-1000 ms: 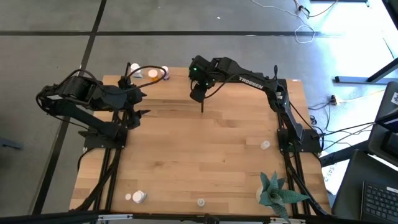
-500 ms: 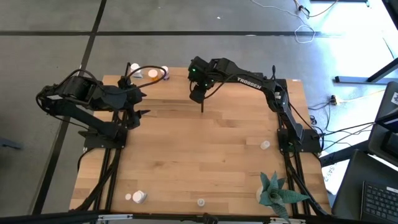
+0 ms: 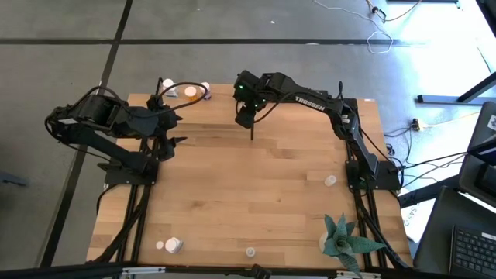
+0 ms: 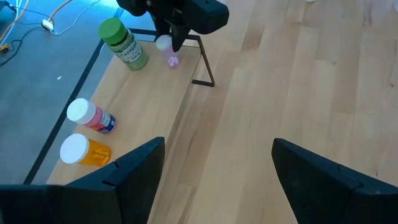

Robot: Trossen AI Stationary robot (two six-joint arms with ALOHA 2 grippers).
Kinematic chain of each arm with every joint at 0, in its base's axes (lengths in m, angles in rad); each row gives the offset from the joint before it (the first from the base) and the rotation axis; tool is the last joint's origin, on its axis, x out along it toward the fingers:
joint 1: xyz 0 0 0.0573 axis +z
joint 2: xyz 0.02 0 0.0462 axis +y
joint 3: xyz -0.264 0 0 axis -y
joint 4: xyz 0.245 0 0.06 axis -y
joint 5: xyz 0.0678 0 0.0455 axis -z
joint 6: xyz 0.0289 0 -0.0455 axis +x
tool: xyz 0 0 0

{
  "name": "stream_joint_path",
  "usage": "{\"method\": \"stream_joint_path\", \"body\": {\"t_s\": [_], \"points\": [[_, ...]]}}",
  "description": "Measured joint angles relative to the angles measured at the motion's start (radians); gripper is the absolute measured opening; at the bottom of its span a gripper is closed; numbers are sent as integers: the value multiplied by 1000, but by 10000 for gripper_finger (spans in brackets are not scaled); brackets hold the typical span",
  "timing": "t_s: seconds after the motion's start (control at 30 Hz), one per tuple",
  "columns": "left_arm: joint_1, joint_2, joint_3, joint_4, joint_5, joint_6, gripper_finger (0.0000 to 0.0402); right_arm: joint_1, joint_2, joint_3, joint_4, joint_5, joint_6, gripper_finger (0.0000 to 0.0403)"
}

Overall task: Pick and place medicine bottles onto shelf by color
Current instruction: Put the purple pill bottle on the shelf, then put the white pill bottle on the shelf

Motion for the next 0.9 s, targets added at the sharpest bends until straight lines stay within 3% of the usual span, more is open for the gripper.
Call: {"method": "stream_joint_path", "body": {"t_s": [0.3, 0.7, 0.9], "points": [[0, 0, 0, 0, 0, 0, 291, 0, 0, 0, 3, 0, 2, 173], [0, 0, 0, -78, 3, -79, 291, -1, -42, 37, -16, 25, -1, 175], [0, 0, 0, -148, 75, -153, 291, 11, -107, 32, -21, 32, -6, 175]]}}
